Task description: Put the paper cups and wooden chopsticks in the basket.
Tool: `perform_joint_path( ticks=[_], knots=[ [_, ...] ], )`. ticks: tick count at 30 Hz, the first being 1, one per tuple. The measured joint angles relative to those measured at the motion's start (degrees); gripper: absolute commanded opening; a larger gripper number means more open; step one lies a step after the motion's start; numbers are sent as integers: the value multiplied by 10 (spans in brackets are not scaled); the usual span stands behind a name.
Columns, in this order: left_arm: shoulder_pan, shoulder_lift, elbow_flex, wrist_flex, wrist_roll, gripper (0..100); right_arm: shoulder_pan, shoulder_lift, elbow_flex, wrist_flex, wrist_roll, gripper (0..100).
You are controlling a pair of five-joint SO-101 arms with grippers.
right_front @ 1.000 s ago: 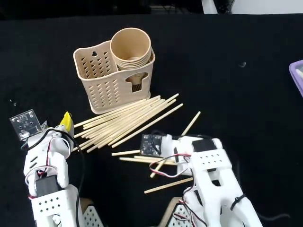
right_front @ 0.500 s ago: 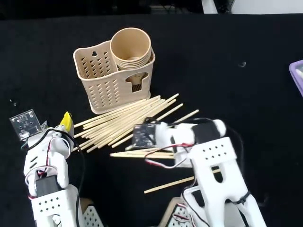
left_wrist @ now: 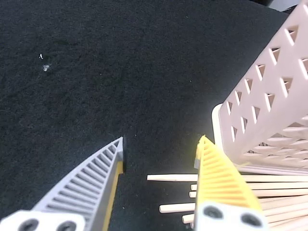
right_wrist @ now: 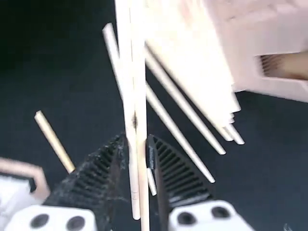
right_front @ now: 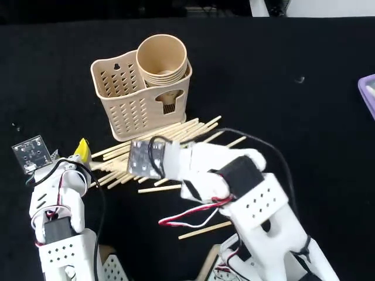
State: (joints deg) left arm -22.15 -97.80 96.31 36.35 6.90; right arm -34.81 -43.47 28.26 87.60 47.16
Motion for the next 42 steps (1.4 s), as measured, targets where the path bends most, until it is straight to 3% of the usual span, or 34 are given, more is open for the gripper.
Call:
perform_joint_path(
  ticks=[15,19,26,37,42],
  knots=[
    [0,0,0,0,0,238,-2,0,-223,14,-194,11],
    [0,0,0,0,0,238,-2,0,-248,-24,-238,11],
    [0,0,0,0,0,238,-2,0,-235,-193,-341,11],
    [0,0,0,0,0,238,-2,95,-73,-671,-462,11],
    [0,0,0,0,0,238,-3,192,-88,-724,-498,11]
  ],
)
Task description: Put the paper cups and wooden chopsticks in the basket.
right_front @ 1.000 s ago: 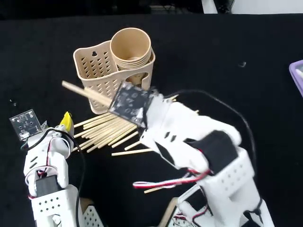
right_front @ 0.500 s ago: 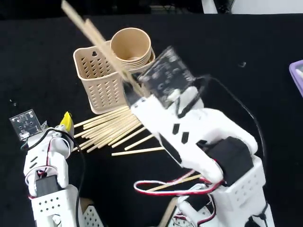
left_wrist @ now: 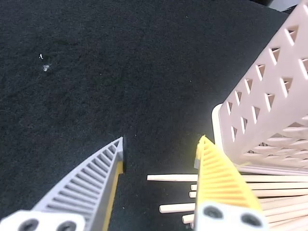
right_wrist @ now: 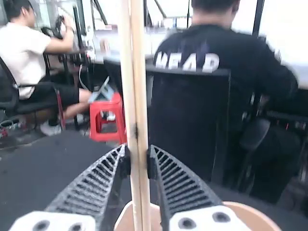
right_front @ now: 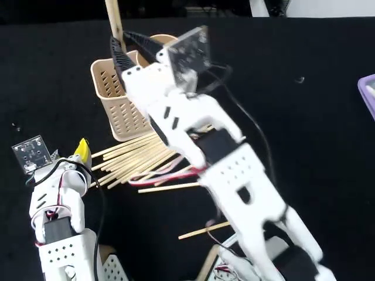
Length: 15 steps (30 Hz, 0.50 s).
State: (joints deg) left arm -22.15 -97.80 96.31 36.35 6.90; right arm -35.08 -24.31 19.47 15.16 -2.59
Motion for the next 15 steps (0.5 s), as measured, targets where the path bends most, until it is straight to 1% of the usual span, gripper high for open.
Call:
perform_joint_path(
  ticks=[7,12,13,15],
  knots=[
    [0,0,0,0,0,240,0,118,-37,-6,-15,14],
    [0,0,0,0,0,240,0,142,-37,-6,-16,18],
    [0,0,0,0,0,240,0,142,-37,-2,-16,32],
    [0,0,0,0,0,240,0,142,-37,20,-16,96]
  ],
)
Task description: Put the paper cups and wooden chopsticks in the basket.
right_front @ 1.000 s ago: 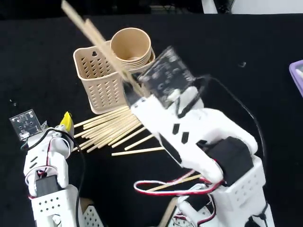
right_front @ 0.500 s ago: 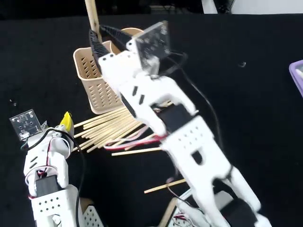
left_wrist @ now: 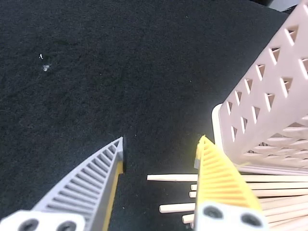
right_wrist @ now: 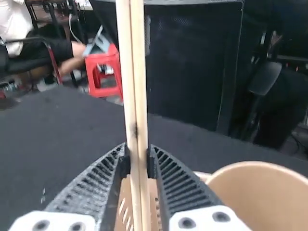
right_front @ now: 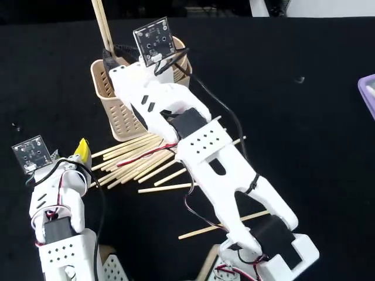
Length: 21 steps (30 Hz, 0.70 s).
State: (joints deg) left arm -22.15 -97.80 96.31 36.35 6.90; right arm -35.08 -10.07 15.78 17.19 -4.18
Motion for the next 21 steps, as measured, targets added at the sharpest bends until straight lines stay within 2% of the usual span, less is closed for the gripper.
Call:
perform_joint_path(
  ticks=[3,7,12,21],
  knots=[
    [0,0,0,0,0,240,-1,0,0,34,0,178],
    [0,0,0,0,0,240,-1,-10,0,76,0,158],
    [0,0,0,0,0,240,-1,-99,0,136,0,123],
    [0,0,0,0,0,240,-1,-310,4,409,0,122]
  ],
)
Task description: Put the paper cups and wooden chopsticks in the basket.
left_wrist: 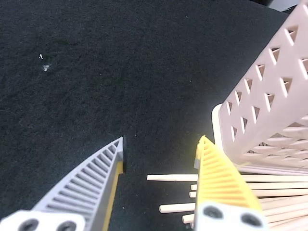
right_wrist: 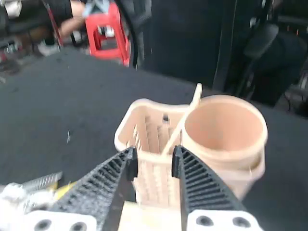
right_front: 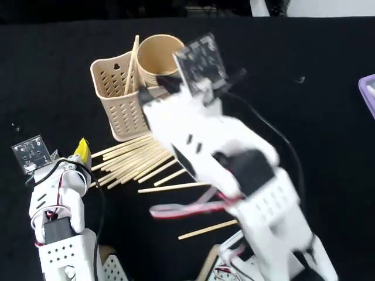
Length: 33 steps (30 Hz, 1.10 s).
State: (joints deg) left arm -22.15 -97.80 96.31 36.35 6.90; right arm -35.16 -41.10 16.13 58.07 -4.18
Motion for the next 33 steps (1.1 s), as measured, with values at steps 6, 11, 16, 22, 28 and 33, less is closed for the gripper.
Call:
perform_joint_path(
  ticks=[6,11,16,22,28,33],
  knots=[
    [0,0,0,0,0,239,0,-106,104,117,55,123],
    [0,0,0,0,0,239,25,-182,240,178,194,124],
    [0,0,0,0,0,239,133,-196,355,224,397,124],
    [0,0,0,0,0,239,379,-191,389,255,634,124],
    [0,0,0,0,0,240,614,-185,393,322,924,124],
    [0,0,0,0,0,239,701,-185,449,319,1050,189]
  ],
)
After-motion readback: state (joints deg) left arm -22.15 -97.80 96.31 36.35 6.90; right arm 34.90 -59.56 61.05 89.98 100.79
